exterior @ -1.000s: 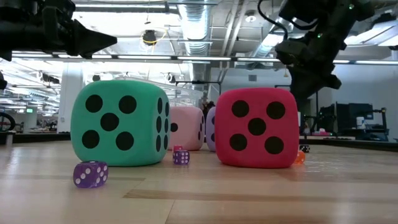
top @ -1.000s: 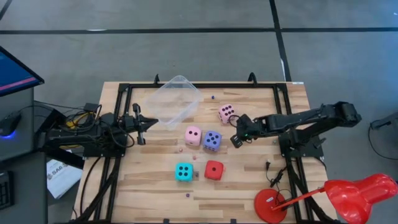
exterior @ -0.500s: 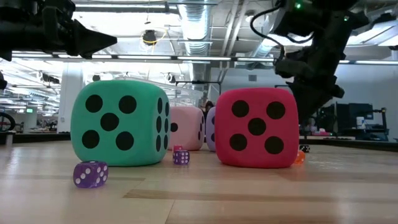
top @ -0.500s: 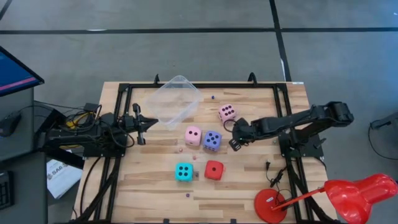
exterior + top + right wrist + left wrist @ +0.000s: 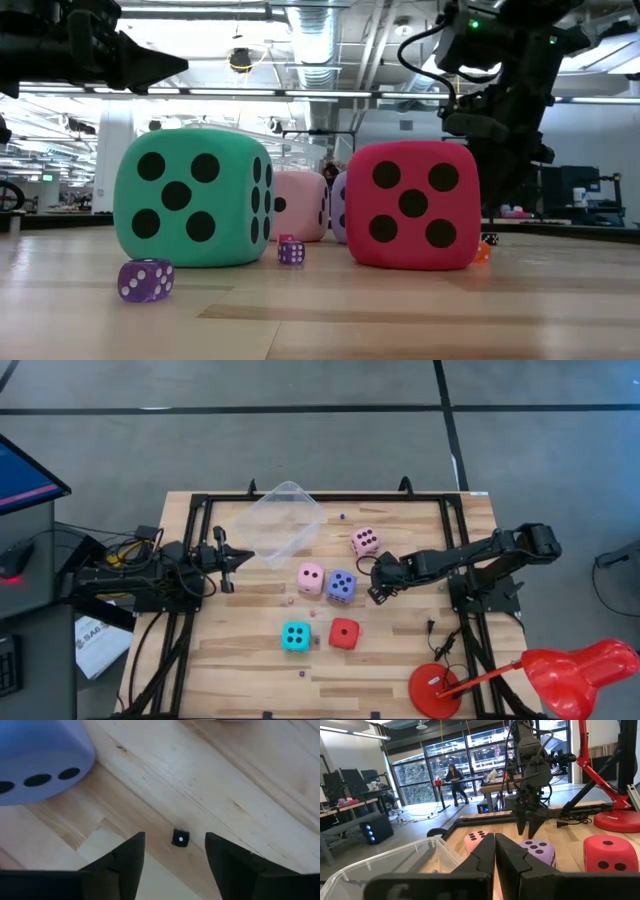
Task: Pick & Place Dice
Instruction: Put the small black dice into the transparent container
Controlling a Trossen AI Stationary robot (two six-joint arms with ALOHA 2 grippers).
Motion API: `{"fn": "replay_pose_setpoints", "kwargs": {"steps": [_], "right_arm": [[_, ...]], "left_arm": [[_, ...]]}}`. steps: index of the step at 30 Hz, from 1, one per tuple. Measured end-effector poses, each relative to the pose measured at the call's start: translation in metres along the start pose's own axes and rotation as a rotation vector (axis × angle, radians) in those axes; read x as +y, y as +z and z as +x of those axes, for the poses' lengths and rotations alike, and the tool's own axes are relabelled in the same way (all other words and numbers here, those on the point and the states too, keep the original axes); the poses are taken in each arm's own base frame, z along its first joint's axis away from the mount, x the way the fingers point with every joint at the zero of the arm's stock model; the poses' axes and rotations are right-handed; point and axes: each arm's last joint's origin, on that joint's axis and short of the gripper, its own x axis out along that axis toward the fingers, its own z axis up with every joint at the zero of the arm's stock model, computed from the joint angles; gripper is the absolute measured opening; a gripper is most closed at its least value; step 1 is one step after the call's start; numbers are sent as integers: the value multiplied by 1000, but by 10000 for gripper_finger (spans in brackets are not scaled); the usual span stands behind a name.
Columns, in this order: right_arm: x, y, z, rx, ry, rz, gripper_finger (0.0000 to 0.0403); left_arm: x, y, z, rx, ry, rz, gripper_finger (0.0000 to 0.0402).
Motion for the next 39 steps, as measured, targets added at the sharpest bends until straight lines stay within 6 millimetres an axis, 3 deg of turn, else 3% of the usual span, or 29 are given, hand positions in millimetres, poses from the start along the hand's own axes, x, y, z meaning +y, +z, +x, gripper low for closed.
{"fn": "replay_pose_setpoints", "kwargs": {"steps": [9, 26, 39], "right_arm": [[0, -1, 4, -8, -33, -22, 195], [6, -8, 39, 58, -119, -19, 174], [7, -7, 37, 51, -88, -10, 80]], "left_arm": [[0, 0, 0, 3, -1, -26, 3], [-2, -6, 5, 57, -13, -22, 3], [-1, -4, 5, 43, -12, -20, 3]]}}
